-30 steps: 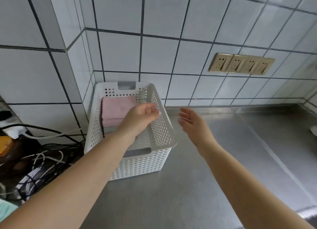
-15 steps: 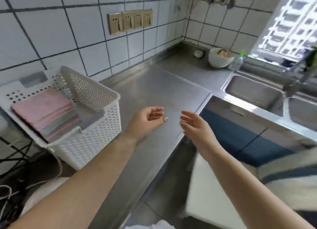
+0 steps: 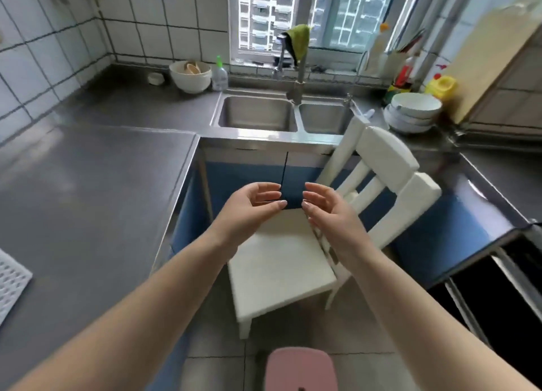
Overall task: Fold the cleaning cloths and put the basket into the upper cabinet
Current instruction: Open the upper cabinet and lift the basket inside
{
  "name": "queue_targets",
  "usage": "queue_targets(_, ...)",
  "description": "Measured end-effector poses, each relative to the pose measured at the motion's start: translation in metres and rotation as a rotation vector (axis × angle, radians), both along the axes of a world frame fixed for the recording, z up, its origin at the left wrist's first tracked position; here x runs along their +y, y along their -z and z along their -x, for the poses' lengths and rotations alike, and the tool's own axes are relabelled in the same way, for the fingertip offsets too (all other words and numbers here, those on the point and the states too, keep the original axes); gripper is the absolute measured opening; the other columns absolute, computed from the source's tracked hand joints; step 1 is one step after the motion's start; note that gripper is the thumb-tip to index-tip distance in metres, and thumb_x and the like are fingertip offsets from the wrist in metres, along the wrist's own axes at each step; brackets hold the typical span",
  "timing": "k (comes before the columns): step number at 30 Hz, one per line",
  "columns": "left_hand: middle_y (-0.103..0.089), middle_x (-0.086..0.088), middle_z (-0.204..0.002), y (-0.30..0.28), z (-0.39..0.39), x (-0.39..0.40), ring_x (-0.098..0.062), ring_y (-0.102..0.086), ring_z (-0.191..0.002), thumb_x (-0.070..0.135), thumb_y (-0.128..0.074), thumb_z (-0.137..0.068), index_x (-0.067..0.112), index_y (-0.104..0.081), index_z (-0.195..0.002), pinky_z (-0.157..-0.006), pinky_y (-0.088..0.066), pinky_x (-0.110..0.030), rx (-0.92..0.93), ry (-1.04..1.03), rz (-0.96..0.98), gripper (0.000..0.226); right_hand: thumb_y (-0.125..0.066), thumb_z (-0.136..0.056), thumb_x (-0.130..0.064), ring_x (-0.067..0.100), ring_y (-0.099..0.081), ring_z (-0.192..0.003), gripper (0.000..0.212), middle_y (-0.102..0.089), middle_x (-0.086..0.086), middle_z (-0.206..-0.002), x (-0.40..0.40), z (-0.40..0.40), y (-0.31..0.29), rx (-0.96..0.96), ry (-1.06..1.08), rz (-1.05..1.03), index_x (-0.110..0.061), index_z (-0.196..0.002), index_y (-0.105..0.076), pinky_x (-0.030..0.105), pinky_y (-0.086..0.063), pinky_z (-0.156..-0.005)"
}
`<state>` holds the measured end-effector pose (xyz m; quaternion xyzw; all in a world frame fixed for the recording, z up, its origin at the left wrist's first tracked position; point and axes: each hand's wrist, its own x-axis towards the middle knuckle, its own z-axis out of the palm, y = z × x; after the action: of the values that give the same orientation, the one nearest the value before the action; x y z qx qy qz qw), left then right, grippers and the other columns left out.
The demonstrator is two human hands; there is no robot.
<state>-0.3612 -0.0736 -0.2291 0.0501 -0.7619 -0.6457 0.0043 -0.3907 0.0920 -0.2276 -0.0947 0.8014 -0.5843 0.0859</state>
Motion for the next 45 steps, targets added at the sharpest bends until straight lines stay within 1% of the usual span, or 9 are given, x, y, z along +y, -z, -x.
queue_targets(8, -0.063, 0.005, -0.116, -0.022, 0.011, 0.176, -0.005, -0.059, -0.106, 0.024, -0.069, -0.081, 0.021, -0.057, -0.122, -0.090, -0.049, -0.024, -0.010, 0.280, -0.053, 0.043, -0.058, -0.092, -0.017, 0.012, -0.053, -0.118, 0.033, -0.058, -0.003, -0.125, 0.192, -0.039, -0.006, 0.034, 0.306, 0.071, -0.030, -0.121, -0.054, 0.033, -0.046, -0.099)
queue_targets(12, -0.066, 0.006, -0.105, -0.025, -0.003, 0.305, 0.008, -0.063, -0.086, 0.014, -0.067, -0.085, 0.017, -0.060, -0.117, -0.069, -0.048, -0.005, 0.025, 0.402, -0.126, 0.033, -0.059, -0.090, -0.008, 0.011, -0.056, -0.108, 0.029, -0.060, -0.001, -0.114, 0.322, -0.079, -0.011, 0.084, 0.458, 0.075, -0.033, -0.103, -0.057, 0.023, -0.043, -0.089)
queue_targets(18, -0.070, 0.005, -0.107, -0.035, -0.025, 0.481, -0.002, -0.064, -0.092, 0.016, -0.066, -0.085, 0.022, -0.064, -0.112, -0.075, -0.047, -0.019, 0.055, 0.619, -0.167, 0.027, -0.056, -0.091, -0.006, 0.001, -0.057, -0.100, 0.029, -0.060, -0.003, -0.113, 0.484, -0.147, -0.039, 0.124, 0.680, 0.044, -0.031, -0.107, -0.056, 0.021, -0.045, -0.092)
queue_targets(21, -0.069, 0.008, -0.105, -0.051, -0.036, 0.538, -0.001, -0.064, -0.093, 0.017, -0.065, -0.087, 0.024, -0.063, -0.113, -0.076, -0.048, -0.015, 0.099, 0.703, -0.179, 0.027, -0.057, -0.092, -0.012, -0.001, -0.056, -0.104, 0.029, -0.059, -0.005, -0.118, 0.532, -0.172, -0.057, 0.132, 0.768, -0.010, -0.027, -0.117, -0.055, 0.023, -0.046, -0.095)
queue_targets(26, -0.068, 0.011, -0.109, -0.080, -0.048, 0.633, -0.001, -0.063, -0.100, 0.021, -0.066, -0.086, 0.030, -0.061, -0.112, -0.089, -0.049, -0.024, 0.163, 0.896, -0.179, 0.027, -0.056, -0.092, -0.017, 0.001, -0.055, -0.110, 0.030, -0.059, -0.008, -0.120, 0.612, -0.214, -0.090, 0.203, 0.954, -0.081, -0.028, -0.120, -0.057, 0.027, -0.046, -0.096)
queue_targets(31, -0.068, 0.010, -0.111, -0.104, -0.047, 0.707, 0.002, -0.065, -0.095, 0.022, -0.067, -0.086, 0.026, -0.061, -0.119, -0.086, -0.050, -0.021, 0.214, 1.013, -0.215, 0.033, -0.056, -0.093, -0.018, 0.004, -0.059, -0.109, 0.026, -0.064, -0.012, -0.112, 0.665, -0.231, -0.111, 0.261, 1.063, -0.131, -0.039, -0.108, -0.057, 0.037, -0.046, -0.101)
queue_targets(35, -0.067, 0.012, -0.112, -0.124, -0.035, 0.761, 0.000, -0.064, -0.096, 0.023, -0.066, -0.086, 0.028, -0.060, -0.119, -0.077, -0.051, -0.019, 0.266, 1.095, -0.240, 0.033, -0.057, -0.092, -0.019, 0.002, -0.057, -0.109, 0.028, -0.059, -0.011, -0.119, 0.701, -0.224, -0.127, 0.304, 1.143, -0.179, -0.042, -0.107, -0.053, 0.034, -0.047, -0.099)
queue_targets(39, -0.067, 0.010, -0.112, -0.148, -0.011, 0.808, -0.001, -0.063, -0.099, 0.022, -0.065, -0.087, 0.025, -0.060, -0.119, -0.087, -0.052, -0.025, 0.314, 1.148, -0.272, 0.033, -0.056, -0.092, -0.019, 0.000, -0.056, -0.109, 0.029, -0.058, -0.011, -0.121, 0.736, -0.202, -0.152, 0.356, 1.204, -0.194, -0.036, -0.115, -0.053, 0.032, -0.046, -0.101)
queue_targets(45, -0.067, 0.013, -0.109, -0.189, 0.037, 0.870, 0.000, -0.061, -0.102, 0.024, -0.065, -0.087, 0.029, -0.060, -0.115, -0.096, -0.049, -0.030, 0.389, 1.225, -0.281, 0.029, -0.057, -0.092, -0.019, -0.001, -0.056, -0.108, 0.028, -0.060, -0.013, -0.118, 0.780, -0.166, -0.196, 0.452, 1.268, -0.223, -0.043, -0.107, -0.055, 0.036, -0.045, -0.103)
